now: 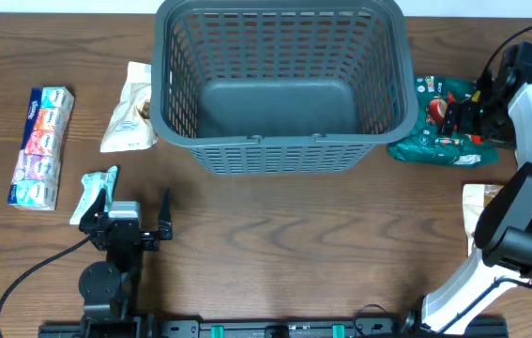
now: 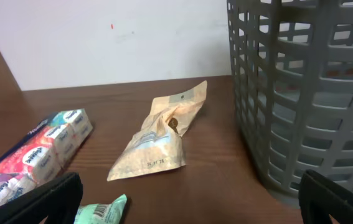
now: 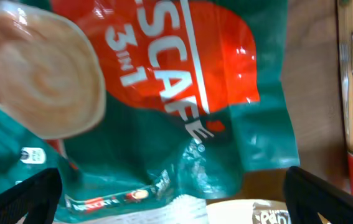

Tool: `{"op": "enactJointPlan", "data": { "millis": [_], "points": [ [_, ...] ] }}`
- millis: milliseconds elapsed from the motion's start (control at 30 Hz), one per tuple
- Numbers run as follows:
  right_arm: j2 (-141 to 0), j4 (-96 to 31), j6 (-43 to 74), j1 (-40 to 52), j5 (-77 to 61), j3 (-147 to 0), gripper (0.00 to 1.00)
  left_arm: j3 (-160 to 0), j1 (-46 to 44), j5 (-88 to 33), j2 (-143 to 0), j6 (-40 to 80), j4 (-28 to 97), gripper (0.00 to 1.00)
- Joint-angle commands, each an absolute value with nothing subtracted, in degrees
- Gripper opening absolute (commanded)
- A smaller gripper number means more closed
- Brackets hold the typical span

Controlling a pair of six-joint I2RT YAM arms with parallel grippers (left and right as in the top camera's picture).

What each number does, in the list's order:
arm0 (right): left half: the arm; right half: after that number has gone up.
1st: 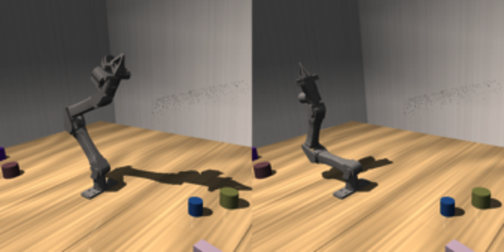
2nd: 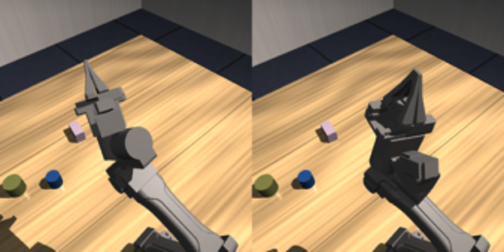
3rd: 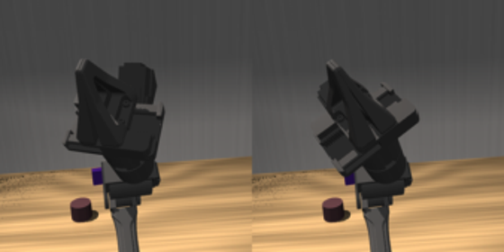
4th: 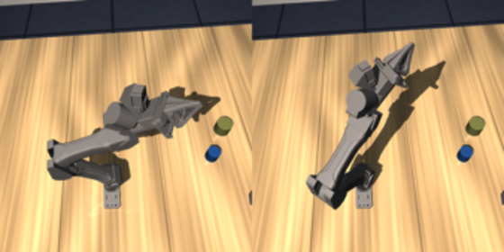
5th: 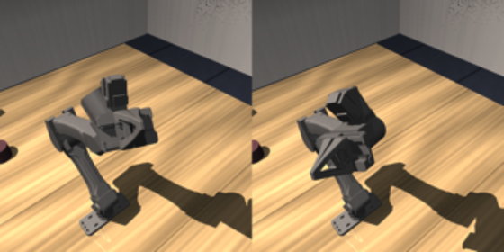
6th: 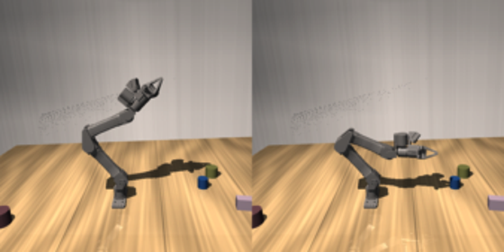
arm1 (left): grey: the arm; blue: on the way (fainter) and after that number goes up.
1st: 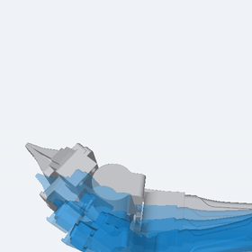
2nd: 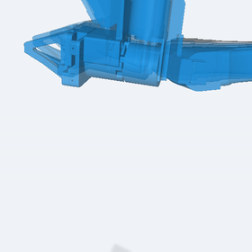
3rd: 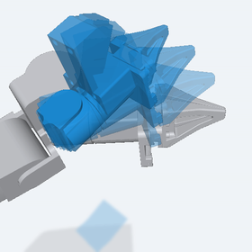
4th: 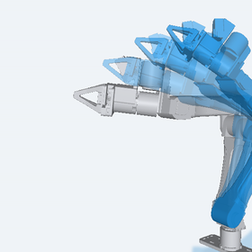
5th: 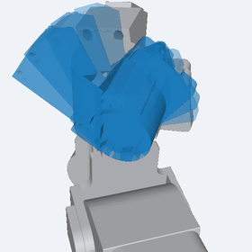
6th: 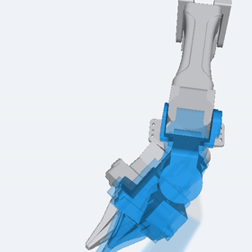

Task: Pack container
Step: 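Move the right gripper up over the green Nescafe coffee bag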

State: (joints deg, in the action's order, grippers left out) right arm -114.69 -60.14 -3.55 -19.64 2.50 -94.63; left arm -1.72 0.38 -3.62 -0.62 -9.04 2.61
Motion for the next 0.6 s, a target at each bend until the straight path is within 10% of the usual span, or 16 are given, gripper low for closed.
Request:
{"op": "enactJointPlan", "data": {
  "millis": [0, 567],
  "points": [
    [-114.02, -59.05, -3.92, -20.05, 0.80, -95.09, 0.99, -0.27, 0.73, -3.38, -0.30, -9.41, 3.77, 0.99],
    [-114.50, -53.80, -11.05, -14.28, -6.66, -93.51, 0.99, -0.27, 0.73, -3.38, -0.30, -9.41, 3.77, 0.99]
  ]
}}
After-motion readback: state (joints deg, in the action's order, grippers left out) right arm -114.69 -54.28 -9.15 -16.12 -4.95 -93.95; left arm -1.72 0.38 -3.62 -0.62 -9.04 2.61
